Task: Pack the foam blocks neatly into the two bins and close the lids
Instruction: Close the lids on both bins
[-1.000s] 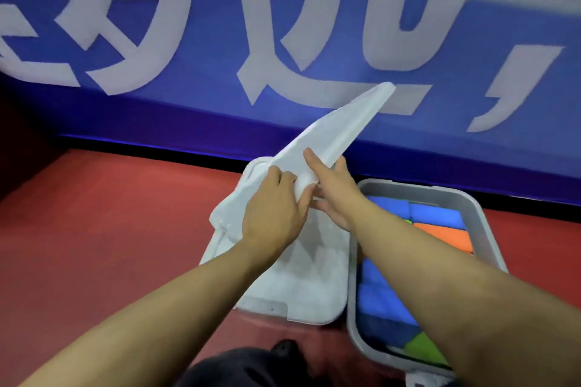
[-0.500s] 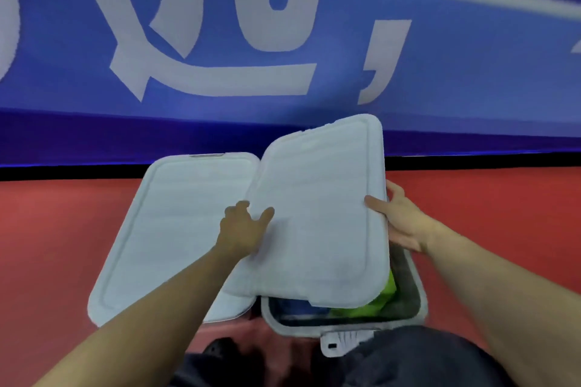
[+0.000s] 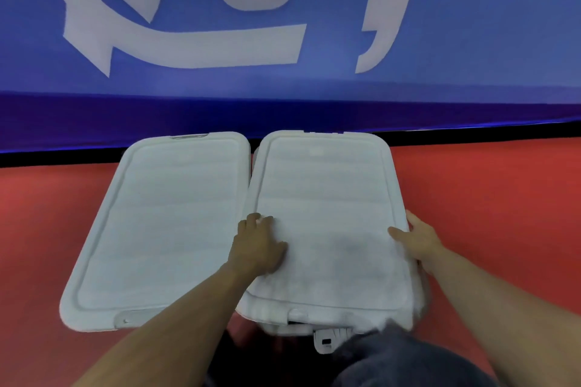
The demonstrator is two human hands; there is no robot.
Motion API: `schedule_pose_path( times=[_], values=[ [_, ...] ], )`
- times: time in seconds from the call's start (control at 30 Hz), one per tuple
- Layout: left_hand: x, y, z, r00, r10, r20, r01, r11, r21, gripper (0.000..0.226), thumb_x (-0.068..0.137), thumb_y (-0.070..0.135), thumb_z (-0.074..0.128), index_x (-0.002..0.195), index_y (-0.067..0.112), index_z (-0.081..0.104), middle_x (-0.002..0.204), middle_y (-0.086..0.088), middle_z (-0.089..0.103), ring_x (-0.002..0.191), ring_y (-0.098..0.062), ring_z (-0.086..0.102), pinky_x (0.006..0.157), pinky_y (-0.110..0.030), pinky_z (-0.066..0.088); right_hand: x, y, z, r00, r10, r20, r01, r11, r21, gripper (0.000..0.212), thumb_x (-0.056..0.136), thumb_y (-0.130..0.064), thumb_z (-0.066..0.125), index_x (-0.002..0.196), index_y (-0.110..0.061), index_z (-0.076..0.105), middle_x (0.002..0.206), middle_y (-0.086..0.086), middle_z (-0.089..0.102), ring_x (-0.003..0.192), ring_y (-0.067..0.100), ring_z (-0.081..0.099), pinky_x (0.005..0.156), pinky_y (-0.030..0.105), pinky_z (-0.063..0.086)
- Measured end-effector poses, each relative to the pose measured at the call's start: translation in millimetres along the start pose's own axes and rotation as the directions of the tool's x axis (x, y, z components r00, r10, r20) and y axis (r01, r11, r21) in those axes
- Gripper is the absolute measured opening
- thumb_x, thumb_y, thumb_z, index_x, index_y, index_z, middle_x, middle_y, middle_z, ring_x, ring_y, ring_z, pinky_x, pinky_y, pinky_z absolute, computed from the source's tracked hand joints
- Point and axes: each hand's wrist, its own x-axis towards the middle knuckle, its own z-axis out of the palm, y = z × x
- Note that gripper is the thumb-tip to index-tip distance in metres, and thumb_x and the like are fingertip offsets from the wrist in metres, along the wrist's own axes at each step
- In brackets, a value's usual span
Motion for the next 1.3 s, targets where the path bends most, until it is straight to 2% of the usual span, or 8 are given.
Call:
schedule_pose_path(
  times=[0.1,0.3,0.43,0.67,0.8,0.93,1.07,1.3],
  values=[
    [-2,-3,6,0.996,0.059,0.063,-0.067,0.989,0.133,0.070,0.088,0.047,0.065,0.146,0.018,0.039,0.159,-0.010,0.022,0.146,-0.032,0.019,0.113,-0.041,0.032,2,1,5,0.995,0.069,-0.066,-0.082,0.972,-0.221,0.066,0.092,-0.040,0.065,0.151,-0.043,0.037,0.142,0.020,0.036,0.124,0.045,0.046,0.112,0.045,0.037],
    [-8,-1,15,0.987,0.124,0.098,-0.142,0.968,0.206,0.071,0.082,0.057,0.066,0.140,0.023,0.044,0.145,-0.005,0.038,0.137,-0.029,0.030,0.108,-0.038,0.039,14,12,5,0.998,0.015,-0.057,-0.020,0.995,-0.097,0.059,0.097,-0.019,0.053,0.153,-0.028,0.038,0.143,0.016,0.051,0.124,0.037,0.052,0.104,0.038,0.043],
    [-9,-5,24,0.980,0.144,0.137,-0.176,0.948,0.264,0.078,0.080,0.060,0.068,0.144,0.027,0.038,0.146,-0.005,0.035,0.136,-0.029,0.030,0.110,-0.040,0.035,22,19,7,0.996,0.007,-0.085,-0.017,0.992,-0.122,0.061,0.100,-0.012,0.048,0.158,-0.019,0.028,0.153,0.016,0.042,0.137,0.035,0.043,0.111,0.037,0.035],
    [-1,-13,27,0.991,0.031,0.129,-0.059,0.975,0.214,0.104,0.071,0.056,0.078,0.153,0.032,0.020,0.159,-0.001,0.012,0.149,-0.038,0.008,0.121,-0.055,0.018,38,17,15,0.997,-0.005,-0.080,-0.009,0.983,-0.181,0.065,0.103,-0.019,0.046,0.160,-0.019,0.016,0.159,0.018,0.032,0.144,0.036,0.034,0.116,0.038,0.028],
    [1,-15,24,0.990,-0.006,0.141,-0.014,0.991,0.135,0.117,0.069,0.047,0.085,0.157,0.030,0.011,0.162,-0.010,-0.005,0.152,-0.038,0.000,0.123,-0.051,0.021,44,15,13,0.999,-0.021,-0.044,0.011,0.980,-0.197,0.065,0.102,-0.022,0.048,0.160,-0.021,0.020,0.159,0.014,0.036,0.141,0.035,0.038,0.113,0.039,0.033],
    [4,-23,19,0.986,-0.031,0.165,0.016,0.995,0.095,0.119,0.068,0.050,0.084,0.159,0.030,0.010,0.164,-0.013,-0.003,0.153,-0.034,-0.001,0.123,-0.048,0.022,45,22,11,0.997,-0.059,-0.041,0.057,0.997,-0.050,0.058,0.096,-0.020,0.054,0.152,-0.026,0.038,0.136,0.000,0.057,0.125,0.029,0.053,0.108,0.043,0.042],
    [7,-18,22,0.986,-0.032,0.166,0.004,0.985,0.170,0.120,0.069,0.058,0.081,0.160,0.031,0.007,0.165,-0.013,-0.002,0.154,-0.033,-0.003,0.124,-0.048,0.014,51,27,10,0.997,-0.059,-0.051,0.059,0.998,0.004,0.064,0.096,-0.024,0.057,0.156,-0.027,0.034,0.153,0.000,0.045,0.138,0.026,0.046,0.116,0.044,0.035],
    [10,-19,27,0.981,-0.039,0.188,0.003,0.982,0.189,0.125,0.073,0.065,0.077,0.162,0.034,-0.006,0.168,-0.010,-0.019,0.155,-0.033,-0.015,0.126,-0.048,0.006,64,36,12,0.993,-0.027,-0.112,0.017,0.996,-0.091,0.067,0.094,-0.041,0.051,0.156,-0.038,0.027,0.152,0.011,0.047,0.138,0.037,0.042,0.116,0.050,0.032]
  ],
)
